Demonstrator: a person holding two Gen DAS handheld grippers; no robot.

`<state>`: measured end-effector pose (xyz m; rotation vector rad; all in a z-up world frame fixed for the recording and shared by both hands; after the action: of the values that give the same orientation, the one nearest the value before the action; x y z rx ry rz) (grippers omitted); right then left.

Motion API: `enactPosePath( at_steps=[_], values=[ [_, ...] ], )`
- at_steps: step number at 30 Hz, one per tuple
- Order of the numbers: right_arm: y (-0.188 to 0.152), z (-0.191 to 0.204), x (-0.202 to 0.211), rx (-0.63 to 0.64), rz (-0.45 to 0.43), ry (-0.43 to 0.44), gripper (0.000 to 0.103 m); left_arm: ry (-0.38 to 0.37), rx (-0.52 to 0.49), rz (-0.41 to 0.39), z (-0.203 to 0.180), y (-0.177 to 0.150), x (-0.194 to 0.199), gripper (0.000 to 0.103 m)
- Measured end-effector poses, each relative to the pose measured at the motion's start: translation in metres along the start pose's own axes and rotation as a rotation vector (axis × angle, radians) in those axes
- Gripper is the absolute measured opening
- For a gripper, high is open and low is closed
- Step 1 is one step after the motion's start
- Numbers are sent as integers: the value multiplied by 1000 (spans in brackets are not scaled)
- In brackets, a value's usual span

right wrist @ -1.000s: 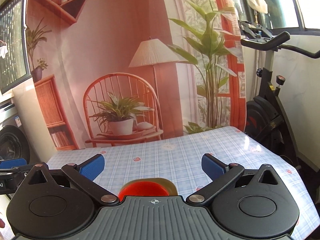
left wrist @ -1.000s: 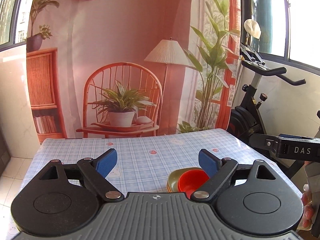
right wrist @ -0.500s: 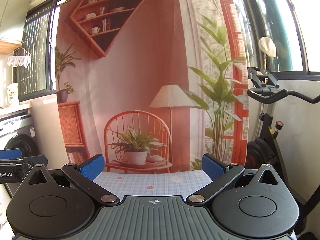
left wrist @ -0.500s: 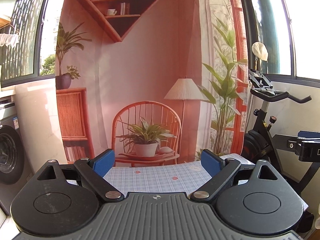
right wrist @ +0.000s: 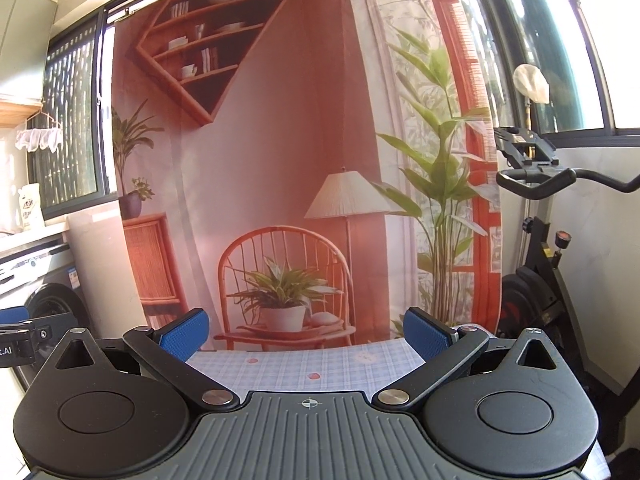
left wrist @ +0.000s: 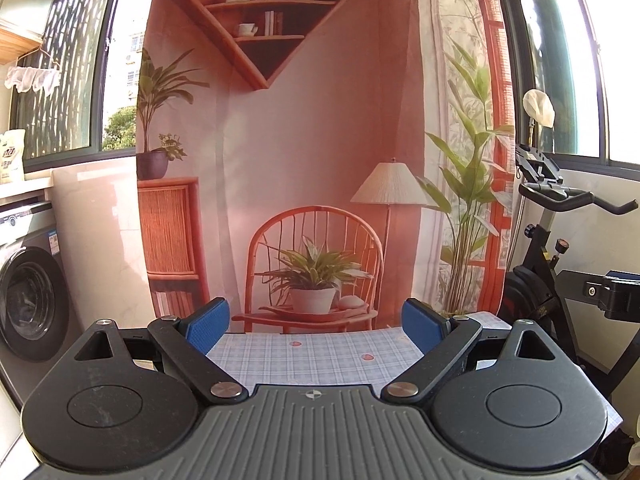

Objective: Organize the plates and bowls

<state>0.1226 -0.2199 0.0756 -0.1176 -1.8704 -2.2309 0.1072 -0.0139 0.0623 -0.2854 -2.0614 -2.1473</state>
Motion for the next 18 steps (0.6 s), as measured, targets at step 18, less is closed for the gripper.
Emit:
enactPosePath(
  at_steps=[18],
  values=[
    [-4,-2,-2,-9,13,-1,103,-23,-10,12,2,-3,-5,94]
  ],
)
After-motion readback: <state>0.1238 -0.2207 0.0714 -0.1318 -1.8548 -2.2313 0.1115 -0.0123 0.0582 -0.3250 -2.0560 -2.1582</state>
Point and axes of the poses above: each gripper's, at about its wrist camera, not at the fingertips, and x roughly against the way its jaws point, z to its left, y to its top, the point moved 7 cm from there along -x, roughly the way its jaws point
